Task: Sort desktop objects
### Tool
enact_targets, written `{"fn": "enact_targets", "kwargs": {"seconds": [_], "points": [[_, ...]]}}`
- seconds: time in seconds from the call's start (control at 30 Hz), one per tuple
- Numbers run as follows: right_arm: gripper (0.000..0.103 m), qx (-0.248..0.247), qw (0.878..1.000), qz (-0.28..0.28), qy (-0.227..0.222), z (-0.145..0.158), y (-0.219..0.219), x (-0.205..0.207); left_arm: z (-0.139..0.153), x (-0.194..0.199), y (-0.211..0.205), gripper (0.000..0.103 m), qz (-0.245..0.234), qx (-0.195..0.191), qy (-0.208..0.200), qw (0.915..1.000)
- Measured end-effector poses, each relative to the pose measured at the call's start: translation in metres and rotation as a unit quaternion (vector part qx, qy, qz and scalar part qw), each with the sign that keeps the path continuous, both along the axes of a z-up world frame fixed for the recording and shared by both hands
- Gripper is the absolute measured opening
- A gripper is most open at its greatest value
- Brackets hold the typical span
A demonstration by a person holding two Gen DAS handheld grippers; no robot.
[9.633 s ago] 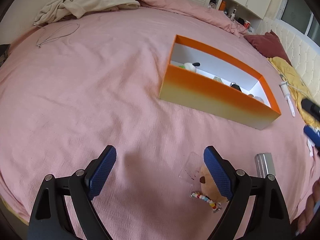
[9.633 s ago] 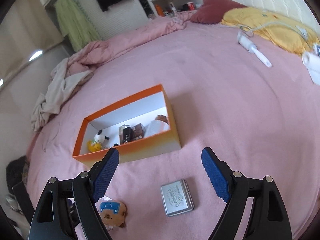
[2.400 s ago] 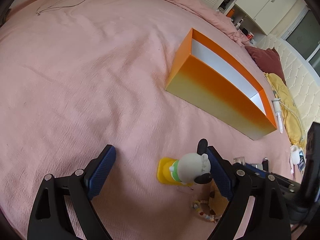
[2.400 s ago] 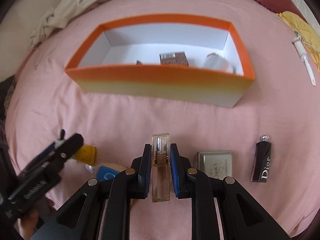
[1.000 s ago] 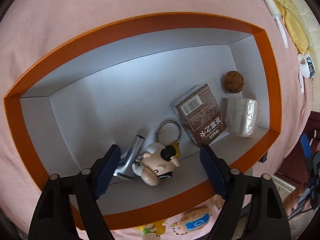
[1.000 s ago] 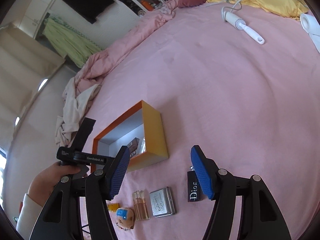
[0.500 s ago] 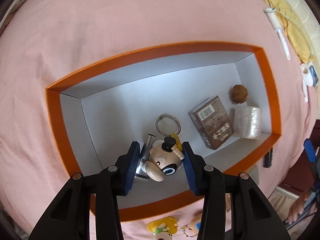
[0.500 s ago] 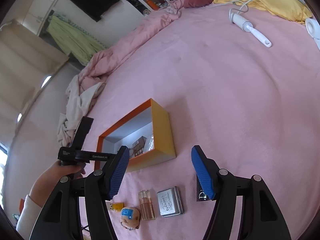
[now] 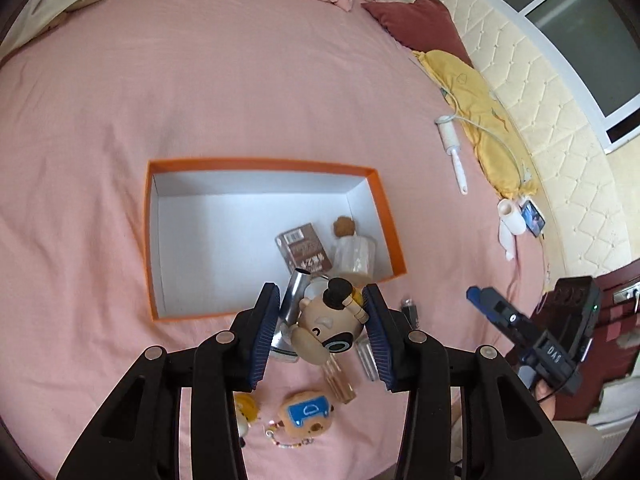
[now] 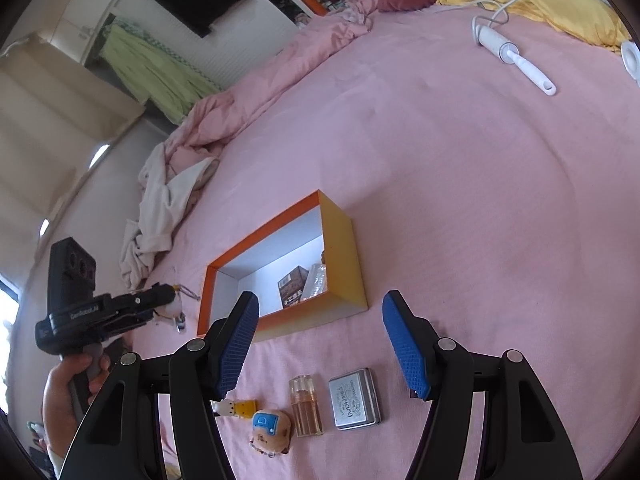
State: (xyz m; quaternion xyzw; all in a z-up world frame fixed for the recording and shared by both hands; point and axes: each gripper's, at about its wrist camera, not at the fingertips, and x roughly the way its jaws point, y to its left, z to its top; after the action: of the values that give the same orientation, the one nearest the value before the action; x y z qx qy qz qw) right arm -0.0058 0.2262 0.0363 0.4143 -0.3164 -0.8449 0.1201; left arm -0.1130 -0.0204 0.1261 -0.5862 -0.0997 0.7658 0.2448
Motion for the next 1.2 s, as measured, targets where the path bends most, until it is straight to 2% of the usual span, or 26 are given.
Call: {"fn": "enact_targets", "kwargs": {"seconds": [0.07, 0.17, 0.33, 0.6, 0.67, 0.77, 0.87, 1.03, 1.1, 1.2], "points": [[0.064, -0.004, 1.000, -0.001, 0.002, 0.002, 0.000, 0.002, -0.009, 0.010, -0.001, 0.044, 0.001, -0.008, -0.016, 0.9998], [0.064, -0.011, 1.000, 0.001, 0.007, 0.006, -0.001, 0.004, -0.037, 0.026, 0.008, 0.044, 0.009, 0.003, -0.037, 0.9993], [0.065, -0.012, 1.000, 0.007, 0.010, 0.009, -0.002, 0.005, -0.065, 0.041, 0.003, 0.044, 0.035, 0.006, -0.045, 0.9983], [0.065, -0.009, 1.000, 0.005, -0.004, 0.000, 0.000, 0.001, -0.055, 0.046, -0.002, 0.044, 0.053, 0.007, -0.014, 0.9985], [0.065, -0.007, 1.000, 0.008, -0.011, -0.004, -0.003, 0.000, -0.059, 0.047, 0.004, 0.044, 0.044, -0.013, -0.008, 0.9989], [0.065, -0.003, 1.000, 0.014, -0.016, -0.008, -0.007, -0.001, -0.069, 0.040, 0.019, 0.044, 0.021, -0.074, 0.006, 0.9970], [0.065, -0.001, 1.000, 0.017, -0.016, -0.009, -0.009, -0.001, -0.085, 0.024, 0.036, 0.044, -0.006, -0.103, -0.007, 0.9947], [0.065, 0.000, 1.000, 0.015, -0.016, -0.009, -0.007, -0.001, -0.124, 0.010, 0.065, 0.043, -0.056, -0.174, -0.032, 0.9827], [0.065, -0.001, 1.000, 0.012, -0.019, -0.011, -0.006, -0.001, -0.116, 0.010, 0.059, 0.013, -0.049, -0.162, -0.032, 0.9849], [0.065, -0.004, 1.000, 0.008, -0.018, -0.011, -0.004, -0.001, -0.101, 0.010, 0.047, 0.011, -0.040, -0.135, -0.031, 0.9895]]}}
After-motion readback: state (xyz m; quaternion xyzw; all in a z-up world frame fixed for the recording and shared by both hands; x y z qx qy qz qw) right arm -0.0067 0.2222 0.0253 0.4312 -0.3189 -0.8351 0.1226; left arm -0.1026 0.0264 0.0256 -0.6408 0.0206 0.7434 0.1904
